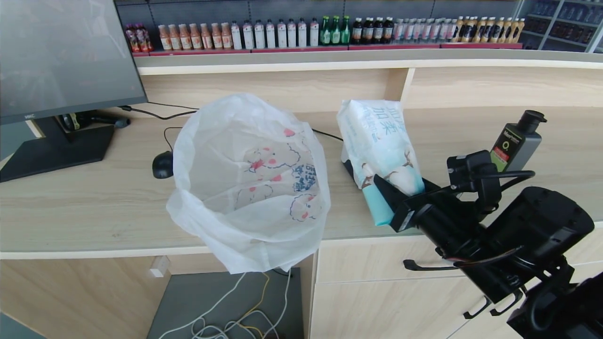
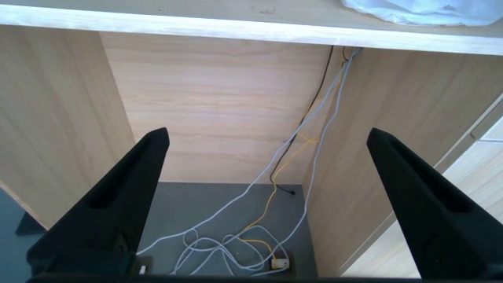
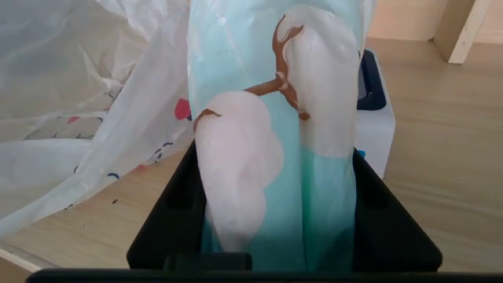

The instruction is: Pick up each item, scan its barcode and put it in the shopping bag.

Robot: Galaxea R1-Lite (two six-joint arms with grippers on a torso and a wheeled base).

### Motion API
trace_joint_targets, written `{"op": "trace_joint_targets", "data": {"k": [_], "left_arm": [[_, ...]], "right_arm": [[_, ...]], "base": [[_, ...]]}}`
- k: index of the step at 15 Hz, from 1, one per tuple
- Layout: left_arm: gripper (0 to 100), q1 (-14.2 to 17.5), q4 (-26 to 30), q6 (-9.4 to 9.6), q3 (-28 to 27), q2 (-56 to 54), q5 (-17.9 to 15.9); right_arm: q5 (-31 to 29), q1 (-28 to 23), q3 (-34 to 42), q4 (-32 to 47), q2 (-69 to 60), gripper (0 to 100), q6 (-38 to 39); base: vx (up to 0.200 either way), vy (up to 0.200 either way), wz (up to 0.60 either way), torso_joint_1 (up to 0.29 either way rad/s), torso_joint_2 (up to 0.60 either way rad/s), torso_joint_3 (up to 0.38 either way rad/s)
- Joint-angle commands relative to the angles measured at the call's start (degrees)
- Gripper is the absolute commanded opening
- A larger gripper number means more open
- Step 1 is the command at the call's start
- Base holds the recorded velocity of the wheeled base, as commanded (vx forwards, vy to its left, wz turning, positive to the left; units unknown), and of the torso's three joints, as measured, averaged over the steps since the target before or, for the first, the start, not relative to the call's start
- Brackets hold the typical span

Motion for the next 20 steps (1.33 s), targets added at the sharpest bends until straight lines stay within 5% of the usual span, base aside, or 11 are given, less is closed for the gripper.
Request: {"op": "trace_joint_targets", "data": {"k": [1,20], "left_arm": [[100,0.0,0.0,-0.07,0.0,0.0,0.0],[100,0.0,0.0,-0.07,0.0,0.0,0.0]], "right_arm": [[0.0,-0.2,0.3,-0.1,0.7,0,-0.1],[-0.3,1.0,-2.5,-0.5,5.6,0,0.1]], "base": [[0.000,0.000,0.00,0.000,0.00,0.000],[0.000,0.000,0.00,0.000,0.00,0.000]]}}
